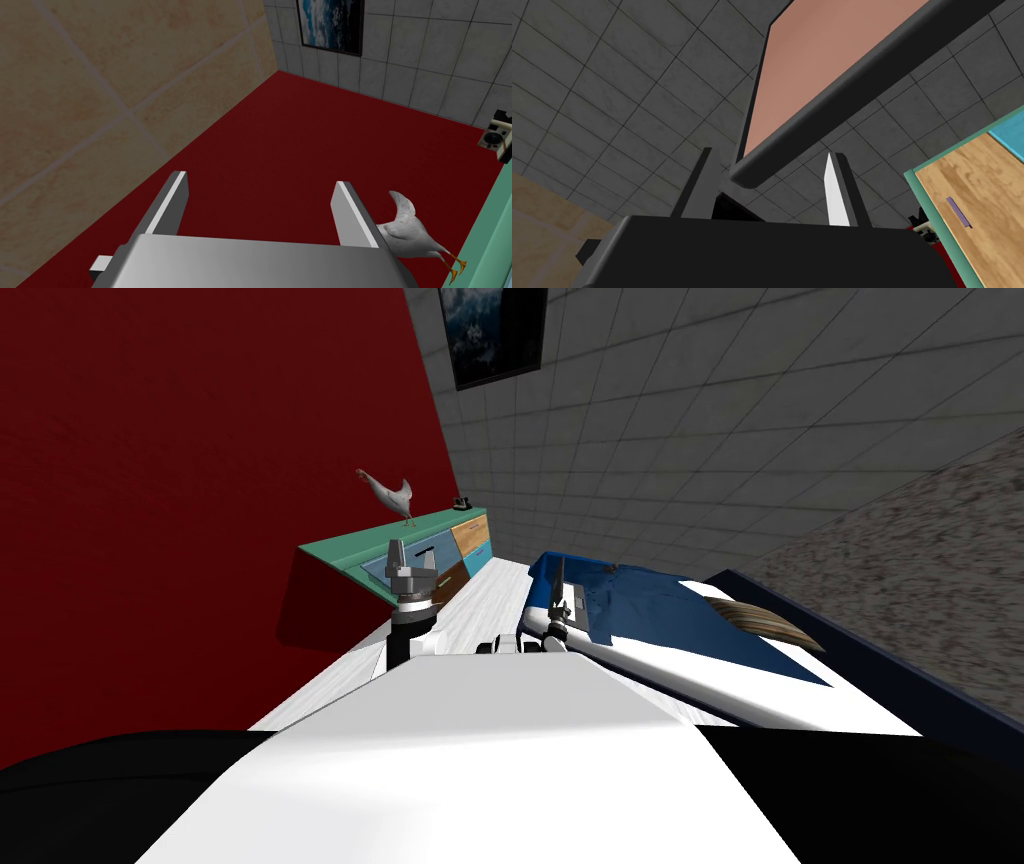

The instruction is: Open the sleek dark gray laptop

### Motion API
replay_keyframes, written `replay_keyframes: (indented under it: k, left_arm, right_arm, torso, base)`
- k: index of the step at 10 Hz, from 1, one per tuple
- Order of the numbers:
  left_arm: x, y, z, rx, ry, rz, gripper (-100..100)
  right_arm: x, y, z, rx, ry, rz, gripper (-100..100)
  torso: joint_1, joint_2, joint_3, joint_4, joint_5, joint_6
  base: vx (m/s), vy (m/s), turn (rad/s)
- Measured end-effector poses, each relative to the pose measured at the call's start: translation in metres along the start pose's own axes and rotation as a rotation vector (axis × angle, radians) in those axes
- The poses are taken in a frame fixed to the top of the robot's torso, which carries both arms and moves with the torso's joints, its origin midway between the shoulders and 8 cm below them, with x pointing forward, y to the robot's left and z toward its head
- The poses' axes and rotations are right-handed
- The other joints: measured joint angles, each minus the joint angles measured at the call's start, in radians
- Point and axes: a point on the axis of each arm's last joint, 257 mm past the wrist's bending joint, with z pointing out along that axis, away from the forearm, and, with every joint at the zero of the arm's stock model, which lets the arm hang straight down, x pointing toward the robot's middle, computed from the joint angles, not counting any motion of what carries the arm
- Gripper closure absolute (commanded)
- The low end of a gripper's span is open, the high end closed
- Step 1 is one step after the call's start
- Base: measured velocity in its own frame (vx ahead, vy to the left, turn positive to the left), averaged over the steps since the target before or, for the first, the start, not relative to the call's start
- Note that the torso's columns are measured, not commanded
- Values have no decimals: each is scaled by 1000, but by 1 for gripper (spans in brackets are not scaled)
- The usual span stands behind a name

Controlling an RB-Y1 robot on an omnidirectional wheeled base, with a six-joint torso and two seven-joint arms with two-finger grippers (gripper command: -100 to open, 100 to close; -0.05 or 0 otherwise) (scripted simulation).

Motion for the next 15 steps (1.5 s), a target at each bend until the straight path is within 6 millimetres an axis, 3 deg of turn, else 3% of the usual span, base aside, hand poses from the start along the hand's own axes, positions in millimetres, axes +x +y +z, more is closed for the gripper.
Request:
replay_keyframes:
  k: [15]
  left_arm:
    - [0, 0, 0, 0, 0, 0, 0]
  right_arm:
    - [4, 12, -5, 17, 20, 367, 100]
  torso:
    - [2, 0, 0, 0, 0, 0]
  base:
    - [-34, -68, 28]
